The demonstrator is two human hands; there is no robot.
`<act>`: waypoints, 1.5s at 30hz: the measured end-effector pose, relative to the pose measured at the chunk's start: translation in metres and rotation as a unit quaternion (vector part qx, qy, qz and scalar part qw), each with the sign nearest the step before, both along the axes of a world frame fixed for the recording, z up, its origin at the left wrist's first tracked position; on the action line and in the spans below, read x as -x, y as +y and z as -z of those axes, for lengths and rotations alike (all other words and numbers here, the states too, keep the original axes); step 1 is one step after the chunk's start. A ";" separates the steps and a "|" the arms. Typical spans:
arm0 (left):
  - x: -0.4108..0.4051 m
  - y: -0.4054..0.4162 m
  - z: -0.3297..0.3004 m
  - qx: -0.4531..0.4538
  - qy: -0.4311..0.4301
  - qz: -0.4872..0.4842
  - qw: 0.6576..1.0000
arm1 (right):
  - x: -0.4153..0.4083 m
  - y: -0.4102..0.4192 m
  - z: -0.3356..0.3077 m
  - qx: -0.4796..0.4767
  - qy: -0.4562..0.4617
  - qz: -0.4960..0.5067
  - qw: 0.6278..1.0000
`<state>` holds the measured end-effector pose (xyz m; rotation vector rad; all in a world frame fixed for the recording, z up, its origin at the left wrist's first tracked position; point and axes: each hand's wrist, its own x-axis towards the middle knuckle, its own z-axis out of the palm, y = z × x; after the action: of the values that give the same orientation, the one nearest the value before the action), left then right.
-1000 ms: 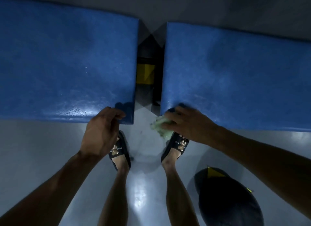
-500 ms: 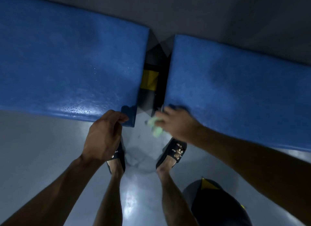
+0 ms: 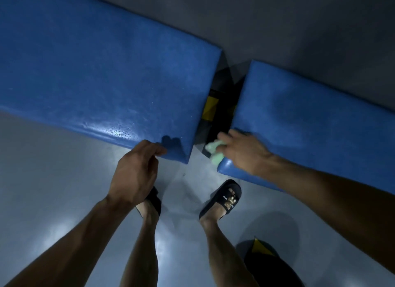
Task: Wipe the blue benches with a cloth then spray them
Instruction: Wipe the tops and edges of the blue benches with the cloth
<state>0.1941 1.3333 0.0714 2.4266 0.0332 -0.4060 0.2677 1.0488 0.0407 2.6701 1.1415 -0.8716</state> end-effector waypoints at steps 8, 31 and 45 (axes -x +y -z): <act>-0.027 0.065 0.007 -0.050 -0.031 0.047 0.997 | 0.008 0.031 0.004 -0.196 -0.108 0.522 0.823; -0.058 0.147 0.024 -0.044 -0.066 0.102 0.992 | 0.048 0.234 0.025 -0.256 -0.123 0.461 0.841; -0.067 0.151 0.009 -0.092 -0.037 0.090 0.991 | 0.044 0.219 0.021 -0.226 -0.134 0.371 0.891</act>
<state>0.2616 1.4843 0.0623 2.6362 -0.1901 -0.4092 0.2239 1.2678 0.0199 3.5377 0.2417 -0.2652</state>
